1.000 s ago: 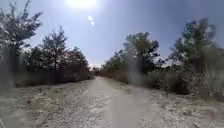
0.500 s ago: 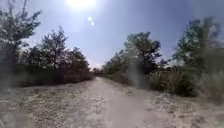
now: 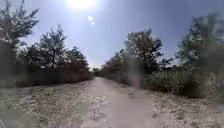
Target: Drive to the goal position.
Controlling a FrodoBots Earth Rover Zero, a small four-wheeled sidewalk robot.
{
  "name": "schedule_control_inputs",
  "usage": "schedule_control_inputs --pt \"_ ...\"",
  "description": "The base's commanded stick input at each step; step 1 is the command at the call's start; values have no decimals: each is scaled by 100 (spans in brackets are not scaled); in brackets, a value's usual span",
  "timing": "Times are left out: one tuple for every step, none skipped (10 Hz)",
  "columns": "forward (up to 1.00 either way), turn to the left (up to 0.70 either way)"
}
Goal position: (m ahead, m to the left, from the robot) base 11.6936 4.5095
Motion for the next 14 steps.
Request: schedule_control_inputs --pt "45 2" --pt "45 2" --pt "45 2" --pt "45 2" --pt "45 6" --pt "45 17" --pt "45 24" --pt "45 27" --pt "45 23" --pt "45 4" --pt "45 2" --pt "45 2" --pt "45 2" --pt "45 2"
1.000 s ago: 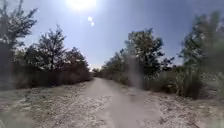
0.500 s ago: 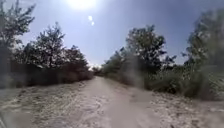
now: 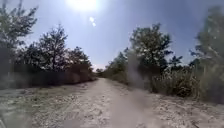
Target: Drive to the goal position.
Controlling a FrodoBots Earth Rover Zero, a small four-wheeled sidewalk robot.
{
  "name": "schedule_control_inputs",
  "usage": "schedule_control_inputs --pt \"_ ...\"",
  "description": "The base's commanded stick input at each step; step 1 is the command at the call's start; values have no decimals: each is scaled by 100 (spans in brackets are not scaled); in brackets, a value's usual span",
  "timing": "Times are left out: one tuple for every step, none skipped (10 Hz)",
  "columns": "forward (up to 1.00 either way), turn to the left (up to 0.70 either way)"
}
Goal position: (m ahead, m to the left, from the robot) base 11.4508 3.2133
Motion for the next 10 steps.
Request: schedule_control_inputs --pt "45 17" --pt "45 25" --pt "45 27" --pt "45 27" --pt "45 4" --pt "45 2" --pt "45 2" --pt "45 2" --pt "45 2" --pt "45 2"
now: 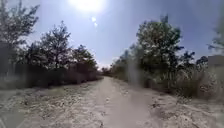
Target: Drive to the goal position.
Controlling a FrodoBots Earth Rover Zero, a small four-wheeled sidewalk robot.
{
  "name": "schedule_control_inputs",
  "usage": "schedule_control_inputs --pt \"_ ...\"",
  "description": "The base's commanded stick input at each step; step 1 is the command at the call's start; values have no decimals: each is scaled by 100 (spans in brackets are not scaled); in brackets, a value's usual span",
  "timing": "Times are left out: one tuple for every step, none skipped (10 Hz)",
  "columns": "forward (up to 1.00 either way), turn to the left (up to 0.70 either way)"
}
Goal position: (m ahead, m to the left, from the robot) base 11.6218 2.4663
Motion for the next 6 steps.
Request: schedule_control_inputs --pt "45 2" --pt "45 2" --pt "45 2" --pt "45 2" --pt "45 2" --pt "45 2"
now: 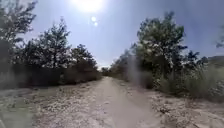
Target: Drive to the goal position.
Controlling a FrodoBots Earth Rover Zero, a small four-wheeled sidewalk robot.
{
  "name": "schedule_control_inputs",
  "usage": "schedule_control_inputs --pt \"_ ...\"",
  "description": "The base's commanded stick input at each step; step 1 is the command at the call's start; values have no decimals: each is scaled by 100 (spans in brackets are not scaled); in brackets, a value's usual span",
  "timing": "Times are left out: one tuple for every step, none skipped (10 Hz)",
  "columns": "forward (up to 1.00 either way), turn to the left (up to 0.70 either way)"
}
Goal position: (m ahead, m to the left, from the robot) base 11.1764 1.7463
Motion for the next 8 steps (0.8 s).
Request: schedule_control_inputs --pt "45 2" --pt "45 2" --pt "45 2" --pt "45 2" --pt "45 2" --pt "45 2" --pt "45 2" --pt "45 2"
